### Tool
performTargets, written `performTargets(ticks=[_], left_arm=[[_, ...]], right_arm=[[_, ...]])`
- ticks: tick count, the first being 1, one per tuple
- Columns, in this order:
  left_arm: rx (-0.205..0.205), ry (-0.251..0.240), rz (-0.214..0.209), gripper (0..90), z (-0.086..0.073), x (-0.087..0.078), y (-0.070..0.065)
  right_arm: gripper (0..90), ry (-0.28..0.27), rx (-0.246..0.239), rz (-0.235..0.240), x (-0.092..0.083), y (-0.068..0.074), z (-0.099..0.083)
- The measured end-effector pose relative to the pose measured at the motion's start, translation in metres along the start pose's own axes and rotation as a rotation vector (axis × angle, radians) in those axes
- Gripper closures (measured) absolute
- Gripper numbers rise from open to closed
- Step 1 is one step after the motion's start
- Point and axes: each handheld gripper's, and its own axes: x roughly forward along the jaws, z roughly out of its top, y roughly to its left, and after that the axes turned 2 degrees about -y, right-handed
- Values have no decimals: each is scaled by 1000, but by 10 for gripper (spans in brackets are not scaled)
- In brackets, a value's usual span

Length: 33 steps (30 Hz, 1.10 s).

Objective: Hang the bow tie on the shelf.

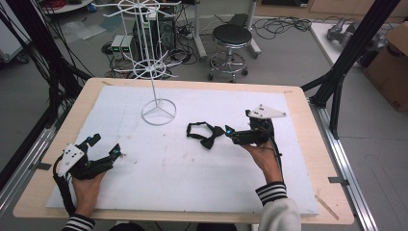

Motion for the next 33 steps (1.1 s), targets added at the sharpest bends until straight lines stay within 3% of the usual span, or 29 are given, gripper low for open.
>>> performTargets(ticks=[1, 3, 4, 7, 10, 11, 13, 16, 20, 23, 25, 29, 33], left_arm=[[0, 0, -1, 152, 0, 0, 0], [0, 0, 0, 152, 0, 0, 0], [-1, -2, -2, 152, 0, 0, 0], [-3, -5, -3, 152, 0, 0, 0], [-6, -7, -1, 152, 0, -1, 0], [-5, -6, -2, 152, 0, -1, 1], [-6, -8, -2, 152, 0, -1, 1], [-7, -10, -4, 152, 0, -1, 1], [-21, -19, -3, 152, 0, -1, 2], [-21, -20, -3, 152, -1, -1, 2], [-22, -20, -3, 152, -1, -1, 2], [-21, -20, -4, 153, -1, -1, 2], [-22, -19, -5, 152, 0, -2, 2]], right_arm=[[35, 34, -21, 24, 9, 0, 8], [35, 54, -16, 40, 14, 0, 12], [35, 82, -16, 59, 24, -2, 17], [40, 111, 4, 64, 36, -4, 22], [44, 137, 21, 55, 44, -3, 23], [45, 173, 0, 53, 54, -1, 24], [46, 185, -3, 52, 57, 0, 24], [51, 255, -33, 42, 72, 3, 26], [52, 297, -19, 35, 81, 3, 26], [142, 374, -62, 52, 94, 5, 27], [145, 401, -84, 53, 100, 8, 27], [164, 423, -51, 58, 112, 9, 23], [241, 468, -63, 68, 118, 8, 18]])
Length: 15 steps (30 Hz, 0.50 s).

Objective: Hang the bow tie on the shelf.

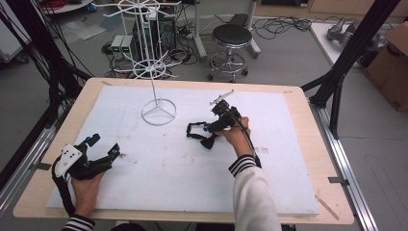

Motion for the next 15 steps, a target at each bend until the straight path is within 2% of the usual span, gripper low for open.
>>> performTargets(ticks=[3, 5, 7, 8, 15], left_arm=[[-3, -1, 1, 153, 0, 0, 0], [-2, 1, 0, 153, 0, 0, 0], [-1, 1, -1, 153, 0, 0, 0], [1, 0, -1, 153, 0, 0, 0], [-1, 0, -4, 153, 0, 0, 0]], right_arm=[[291, 29, 1, 6, 3, 0, -1], [357, 54, 1, 16, 5, -1, -2], [364, 61, 3, 24, 6, -1, -2], [407, 77, 7, 25, 8, -2, -3], [485, 139, 0, 7, 13, 0, -4]])
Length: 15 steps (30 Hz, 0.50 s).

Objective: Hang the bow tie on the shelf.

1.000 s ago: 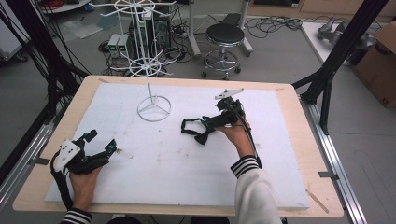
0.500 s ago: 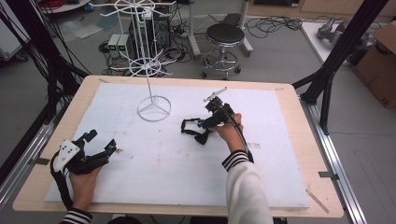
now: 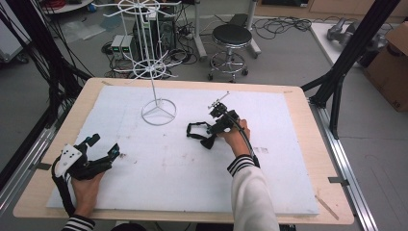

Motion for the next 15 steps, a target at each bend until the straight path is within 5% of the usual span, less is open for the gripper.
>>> performTargets(ticks=[15], left_arm=[[1, 1, -2, 153, 0, 0, 0]], right_arm=[[649, 56, -27, 7, 10, 3, 2]])
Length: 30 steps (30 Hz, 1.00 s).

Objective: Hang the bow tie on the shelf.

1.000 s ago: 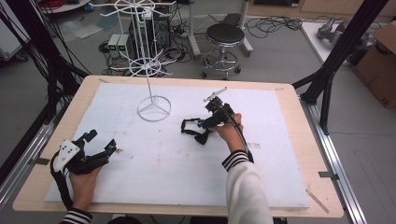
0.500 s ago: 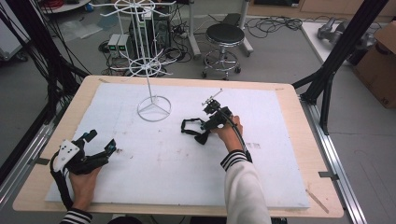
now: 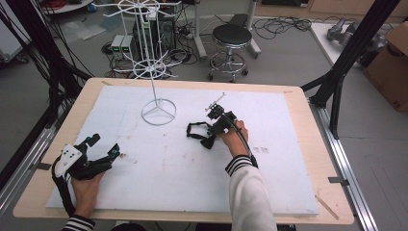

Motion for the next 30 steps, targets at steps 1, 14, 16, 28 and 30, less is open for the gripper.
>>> performTargets(ticks=[1, 14, 16, 28, 30], left_arm=[[0, 0, 0, 153, 0, 0, 0], [-1, 0, 1, 154, 0, 0, 0], [0, 0, 1, 154, 0, 0, 0], [0, -3, 0, 154, 0, 0, 0], [0, -4, -1, 154, 0, 0, 0]], right_arm=[[662, 1, -1, 3, 0, 0, 0], [796, 22, 16, 27, 5, -2, 0], [826, 27, 18, 30, 5, -3, 0], [886, 12, 84, 48, 2, -4, -2], [886, -4, 85, 50, 1, -4, -2]])
